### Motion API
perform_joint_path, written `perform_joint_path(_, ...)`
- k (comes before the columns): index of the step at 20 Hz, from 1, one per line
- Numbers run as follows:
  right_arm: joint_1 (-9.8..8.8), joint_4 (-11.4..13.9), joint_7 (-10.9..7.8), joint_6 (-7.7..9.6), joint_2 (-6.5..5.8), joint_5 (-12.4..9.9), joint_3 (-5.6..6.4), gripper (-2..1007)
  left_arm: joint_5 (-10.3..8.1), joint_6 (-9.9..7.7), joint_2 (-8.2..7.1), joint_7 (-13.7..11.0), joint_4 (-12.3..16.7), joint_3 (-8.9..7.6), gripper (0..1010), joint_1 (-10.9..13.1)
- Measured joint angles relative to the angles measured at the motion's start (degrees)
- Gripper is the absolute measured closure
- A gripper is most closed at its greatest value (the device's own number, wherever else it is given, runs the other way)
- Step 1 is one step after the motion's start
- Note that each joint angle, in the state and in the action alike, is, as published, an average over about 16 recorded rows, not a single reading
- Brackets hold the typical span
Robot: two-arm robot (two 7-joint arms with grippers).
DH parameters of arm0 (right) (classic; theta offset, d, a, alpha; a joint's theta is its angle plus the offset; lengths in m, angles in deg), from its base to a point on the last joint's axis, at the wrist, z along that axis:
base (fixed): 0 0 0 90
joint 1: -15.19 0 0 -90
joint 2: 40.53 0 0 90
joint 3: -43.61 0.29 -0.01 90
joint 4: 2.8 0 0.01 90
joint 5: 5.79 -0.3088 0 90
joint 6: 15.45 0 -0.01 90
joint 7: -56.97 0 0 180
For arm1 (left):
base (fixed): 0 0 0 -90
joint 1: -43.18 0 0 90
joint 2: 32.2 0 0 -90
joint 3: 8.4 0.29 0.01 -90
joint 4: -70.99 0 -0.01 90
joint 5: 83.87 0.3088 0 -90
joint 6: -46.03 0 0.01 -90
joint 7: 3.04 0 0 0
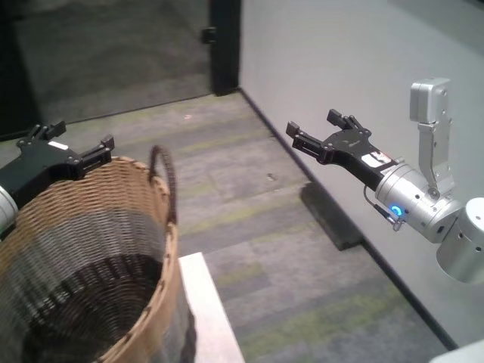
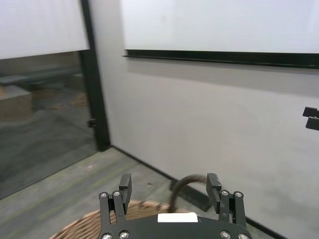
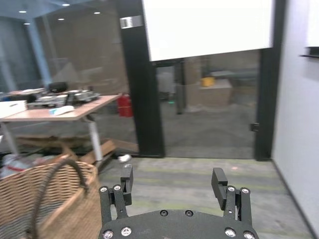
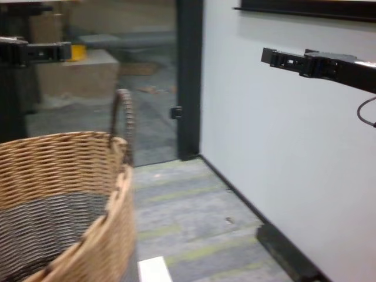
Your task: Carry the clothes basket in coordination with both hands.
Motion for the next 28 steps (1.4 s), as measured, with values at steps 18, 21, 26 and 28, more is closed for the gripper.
perform_joint_path(18, 0.02, -0.06, -0.03, 0.0, -0.02, 0.06, -0.06, 0, 0.03, -0.14, 0.0, 0.11, 0.02, 0.02, 10, 0.05)
perform_joint_path(21, 0.02, -0.06, -0.03, 0.0, -0.02, 0.06, -0.06, 0, 0.03, -0.15, 0.0, 0.1, 0.02, 0.02, 10, 0.05)
perform_joint_path(26, 0.02, -0.06, -0.03, 0.0, -0.02, 0.06, -0.06, 0, 0.03, -0.15, 0.0, 0.1, 0.02, 0.02, 10, 0.05)
perform_joint_path(28, 0.02, -0.06, -0.03, 0.0, -0.02, 0.07, -0.06, 0, 0.03, -0.15, 0.0, 0.1, 0.02, 0.02, 10, 0.05)
